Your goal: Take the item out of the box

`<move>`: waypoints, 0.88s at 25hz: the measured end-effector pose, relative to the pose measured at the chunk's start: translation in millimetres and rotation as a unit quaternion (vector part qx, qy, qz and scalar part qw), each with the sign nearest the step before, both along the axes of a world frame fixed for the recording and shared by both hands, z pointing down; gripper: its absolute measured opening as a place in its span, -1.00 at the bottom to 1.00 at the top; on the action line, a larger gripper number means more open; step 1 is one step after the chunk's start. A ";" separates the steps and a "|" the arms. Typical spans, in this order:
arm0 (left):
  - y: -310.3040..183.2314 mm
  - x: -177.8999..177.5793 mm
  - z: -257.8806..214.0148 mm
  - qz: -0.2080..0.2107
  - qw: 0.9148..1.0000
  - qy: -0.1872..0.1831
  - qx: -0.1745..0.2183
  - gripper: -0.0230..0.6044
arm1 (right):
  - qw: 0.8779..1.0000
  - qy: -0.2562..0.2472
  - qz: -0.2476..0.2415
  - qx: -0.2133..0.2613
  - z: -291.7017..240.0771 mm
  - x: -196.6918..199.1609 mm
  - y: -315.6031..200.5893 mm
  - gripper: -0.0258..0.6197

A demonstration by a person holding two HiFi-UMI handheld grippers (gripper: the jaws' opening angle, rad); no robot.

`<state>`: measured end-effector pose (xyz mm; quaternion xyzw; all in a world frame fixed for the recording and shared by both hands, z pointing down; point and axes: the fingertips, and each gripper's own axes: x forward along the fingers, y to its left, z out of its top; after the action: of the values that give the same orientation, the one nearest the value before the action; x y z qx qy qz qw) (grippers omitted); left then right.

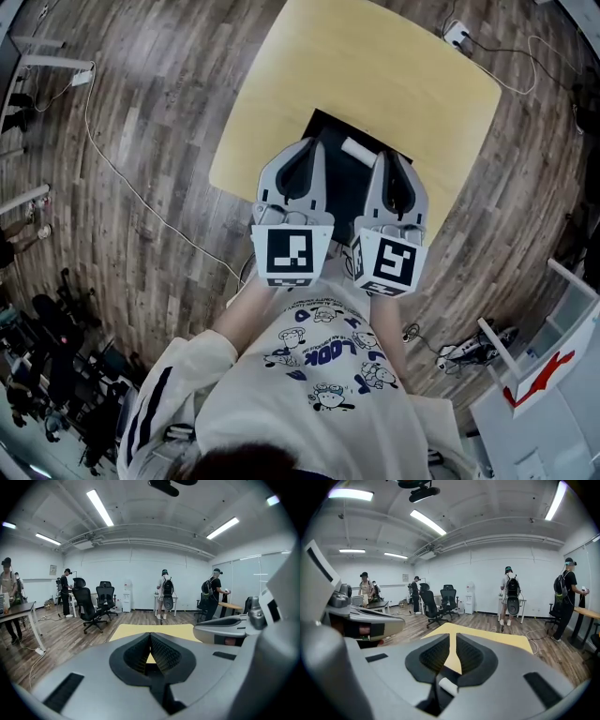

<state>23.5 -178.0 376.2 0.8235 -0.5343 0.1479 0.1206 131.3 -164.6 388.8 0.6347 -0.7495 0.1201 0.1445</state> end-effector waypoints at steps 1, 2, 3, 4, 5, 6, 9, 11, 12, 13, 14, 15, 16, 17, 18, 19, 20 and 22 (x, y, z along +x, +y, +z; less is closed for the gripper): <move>-2.2 -0.3 3.3 0.000 1.000 -0.001 -0.005 -0.88 | 1.000 0.000 -0.001 -0.006 3.9 -0.4 -1.6 -0.79; -4.1 -0.7 6.8 0.001 1.000 -0.001 -0.010 -0.88 | 1.000 0.001 -0.002 -0.011 7.8 -0.4 -3.0 -0.79; -6.0 -1.0 10.4 0.002 1.000 -0.002 -0.014 -0.88 | 1.000 0.003 -0.001 -0.017 11.9 0.0 -4.2 -0.79; -7.8 -0.9 14.0 0.003 1.000 -0.002 -0.017 -0.88 | 1.000 0.005 0.000 -0.023 16.1 0.7 -5.3 -0.79; -9.4 -0.5 17.6 0.004 1.000 -0.002 -0.021 -0.88 | 1.000 0.009 0.000 -0.029 20.4 1.7 -6.1 -0.79; -10.7 0.1 21.0 0.005 1.000 -0.003 -0.026 -0.88 | 0.999 0.013 -0.001 -0.035 24.8 2.7 -6.6 -0.79; -14.4 1.7 30.1 0.008 0.999 -0.005 -0.038 -0.88 | 0.998 0.027 -0.009 -0.056 37.8 5.2 -8.3 -0.79; -17.1 2.1 36.6 0.010 0.999 -0.006 -0.043 -0.88 | 0.997 0.034 -0.017 -0.071 47.4 5.3 -9.1 -0.79; -17.8 2.2 40.3 0.010 0.999 -0.007 -0.047 -0.88 | 0.996 0.036 -0.022 -0.080 52.5 5.0 -9.1 -0.79; -18.1 2.2 43.9 0.010 0.999 -0.007 -0.052 -0.88 | 0.995 0.037 -0.026 -0.089 57.3 4.9 -8.7 -0.79; -18.2 2.2 47.4 0.011 0.998 -0.007 -0.056 -0.88 | 0.994 0.038 -0.028 -0.096 61.3 5.0 -8.5 -0.79; -18.4 2.4 50.4 0.012 0.998 -0.007 -0.060 -0.88 | 0.994 0.039 -0.029 -0.101 64.3 5.4 -8.6 -0.78; -18.5 2.5 53.0 0.013 0.998 -0.007 -0.063 -0.88 | 0.993 0.039 -0.029 -0.105 66.5 5.9 -9.0 -0.78; -18.4 2.7 55.5 0.013 0.998 -0.007 -0.067 -0.88 | 0.993 0.039 -0.029 -0.108 68.3 6.5 -9.4 -0.78; -18.0 2.7 58.0 0.014 0.997 -0.007 -0.072 -0.88 | 0.993 0.040 -0.030 -0.111 70.3 6.9 -9.6 -0.78; -17.7 2.6 60.5 0.014 0.997 -0.007 -0.076 -0.88 | 0.992 0.042 -0.032 -0.116 72.8 7.2 -9.7 -0.78; -17.6 2.4 63.1 0.014 0.997 -0.007 -0.079 -0.88 | 0.991 0.044 -0.034 -0.121 75.9 7.3 -9.8 -0.76; -18.3 1.6 68.4 0.015 0.996 -0.008 -0.083 -0.88 | 0.989 0.047 -0.039 -0.134 83.7 6.7 -9.9 -0.60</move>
<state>25.1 -196.3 444.6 0.8172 -0.5091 0.1996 0.1821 138.0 -174.5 472.4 0.5848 -0.7433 0.1842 0.2677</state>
